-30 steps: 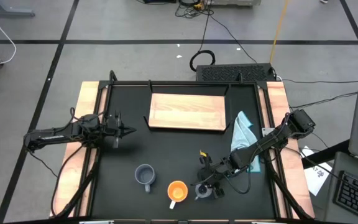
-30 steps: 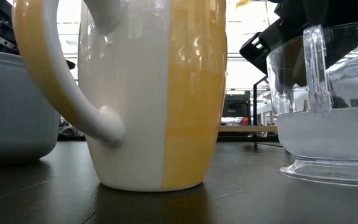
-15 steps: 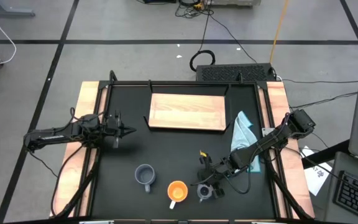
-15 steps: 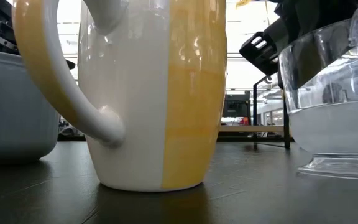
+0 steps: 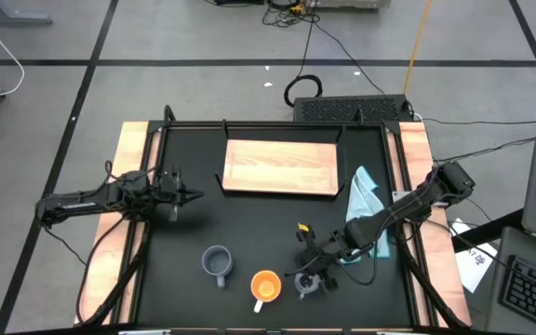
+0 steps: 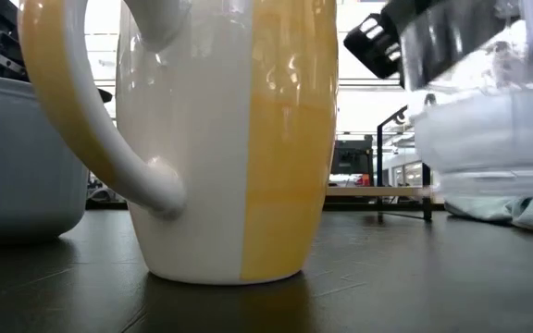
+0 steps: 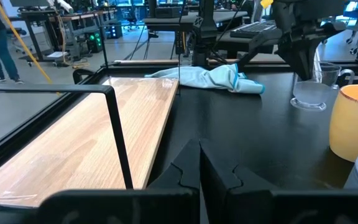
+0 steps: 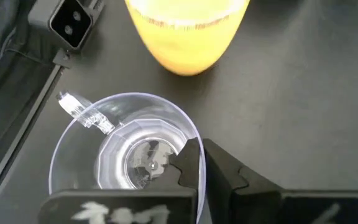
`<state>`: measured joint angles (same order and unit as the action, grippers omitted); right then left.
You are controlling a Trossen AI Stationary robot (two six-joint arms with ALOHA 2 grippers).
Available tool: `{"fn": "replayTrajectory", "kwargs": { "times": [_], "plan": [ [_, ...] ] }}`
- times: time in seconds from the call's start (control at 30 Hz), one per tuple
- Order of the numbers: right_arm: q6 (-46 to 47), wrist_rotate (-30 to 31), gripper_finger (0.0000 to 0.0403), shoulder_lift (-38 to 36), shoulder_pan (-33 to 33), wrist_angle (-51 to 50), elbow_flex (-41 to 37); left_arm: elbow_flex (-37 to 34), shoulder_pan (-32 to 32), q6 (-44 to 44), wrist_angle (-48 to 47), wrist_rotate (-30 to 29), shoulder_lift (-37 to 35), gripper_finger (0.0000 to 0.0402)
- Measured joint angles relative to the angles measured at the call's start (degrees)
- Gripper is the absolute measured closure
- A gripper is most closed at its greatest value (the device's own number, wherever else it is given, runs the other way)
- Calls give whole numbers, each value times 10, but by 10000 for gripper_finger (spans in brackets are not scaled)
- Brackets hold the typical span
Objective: Stack small to large cups/mugs on shelf
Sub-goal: Put the transparent mug on the shelf
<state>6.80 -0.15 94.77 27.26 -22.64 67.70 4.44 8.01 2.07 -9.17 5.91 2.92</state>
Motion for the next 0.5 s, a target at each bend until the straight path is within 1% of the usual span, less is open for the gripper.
{"fn": "replayTrajectory", "kwargs": {
  "times": [0.23,0.5],
  "plan": [
    [-35,-1,402,0,-11,-24,31,0,0,0,0,0,0,398],
    [-72,1,402,-37,-27,-2,31,0,0,0,-1,0,0,398]
  ]
}}
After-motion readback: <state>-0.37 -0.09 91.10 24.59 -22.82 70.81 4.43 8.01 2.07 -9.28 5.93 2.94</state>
